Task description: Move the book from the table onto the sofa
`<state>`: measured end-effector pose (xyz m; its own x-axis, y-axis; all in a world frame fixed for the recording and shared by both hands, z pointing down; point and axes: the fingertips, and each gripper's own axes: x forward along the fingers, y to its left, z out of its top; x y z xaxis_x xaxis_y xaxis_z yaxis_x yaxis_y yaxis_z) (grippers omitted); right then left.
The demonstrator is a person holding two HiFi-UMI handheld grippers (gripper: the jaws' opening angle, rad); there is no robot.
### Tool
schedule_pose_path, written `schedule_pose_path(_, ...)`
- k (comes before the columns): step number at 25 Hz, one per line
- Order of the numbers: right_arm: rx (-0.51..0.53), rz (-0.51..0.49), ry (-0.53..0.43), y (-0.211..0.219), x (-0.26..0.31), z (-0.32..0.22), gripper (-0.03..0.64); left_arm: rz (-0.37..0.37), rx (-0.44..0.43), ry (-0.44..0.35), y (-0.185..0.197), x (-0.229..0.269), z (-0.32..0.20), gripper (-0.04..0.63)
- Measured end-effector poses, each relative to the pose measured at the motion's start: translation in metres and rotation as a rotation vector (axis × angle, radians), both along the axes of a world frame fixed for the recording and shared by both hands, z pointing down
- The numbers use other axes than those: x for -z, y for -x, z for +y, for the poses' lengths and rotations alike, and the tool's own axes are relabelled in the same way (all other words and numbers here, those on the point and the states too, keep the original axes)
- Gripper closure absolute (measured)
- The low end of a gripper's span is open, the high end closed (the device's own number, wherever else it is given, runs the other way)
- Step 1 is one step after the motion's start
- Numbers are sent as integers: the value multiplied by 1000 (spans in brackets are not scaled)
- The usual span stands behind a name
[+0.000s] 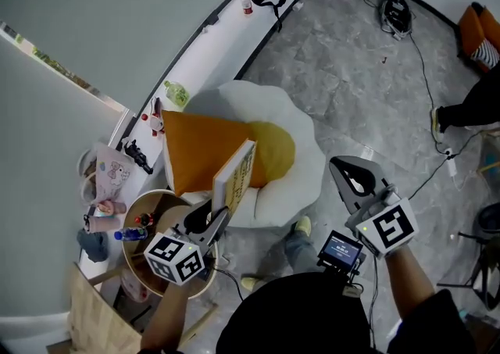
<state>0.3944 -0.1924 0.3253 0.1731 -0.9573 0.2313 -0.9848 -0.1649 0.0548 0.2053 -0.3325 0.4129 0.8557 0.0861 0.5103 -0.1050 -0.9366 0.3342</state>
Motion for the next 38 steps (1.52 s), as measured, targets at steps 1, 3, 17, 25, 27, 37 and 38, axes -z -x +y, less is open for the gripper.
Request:
schedule_pose_path(1, 3, -5, 0, -6, -1, -1, 611, -3, 15, 11, -7, -1, -2, 440)
schedule_pose_path(3, 9, -17, 2, -17, -4, -2, 611, -12, 33, 25, -20, -3, -6, 440)
schedule_pose_path(17, 4, -91, -14, -70, -25, -3, 611, -35, 67, 132, -100, -20, 4, 440)
schedule_pose_path(25, -33, -154, 26, -76, -50, -6, 611, -114, 56, 162, -124, -66, -3, 440)
schedule_pose_path(27, -44, -159, 44, -75, -61, -12, 611, -151, 61, 193, -126, -93, -8, 440)
schedule_pose_path(37, -73, -229, 152, -57, -159, -39, 611, -228, 180, 361, -146, -244, -50, 440)
schedule_pose_path(38, -69, -246, 176, -53, -174, -41, 611, -236, 195, 371, -148, -262, -54, 440)
